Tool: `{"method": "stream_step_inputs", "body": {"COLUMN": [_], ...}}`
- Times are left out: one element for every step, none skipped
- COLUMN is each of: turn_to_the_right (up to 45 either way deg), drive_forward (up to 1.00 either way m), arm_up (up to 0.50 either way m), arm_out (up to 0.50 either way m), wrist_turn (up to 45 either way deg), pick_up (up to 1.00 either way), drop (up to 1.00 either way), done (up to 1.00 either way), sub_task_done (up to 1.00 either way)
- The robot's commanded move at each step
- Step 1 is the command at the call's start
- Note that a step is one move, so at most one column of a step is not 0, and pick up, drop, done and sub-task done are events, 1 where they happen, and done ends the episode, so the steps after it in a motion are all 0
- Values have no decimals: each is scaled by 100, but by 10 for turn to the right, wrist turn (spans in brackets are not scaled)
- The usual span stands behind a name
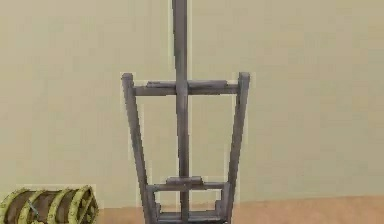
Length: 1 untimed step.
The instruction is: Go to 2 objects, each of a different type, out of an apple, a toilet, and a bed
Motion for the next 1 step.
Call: {"method": "stream_step_inputs", "body": {"turn_to_the_right": [0], "drive_forward": [5], "arm_up": [0], "arm_out": [0], "wrist_turn": [0], "pick_up": [0], "drop": [0], "done": [0], "sub_task_done": [0]}}
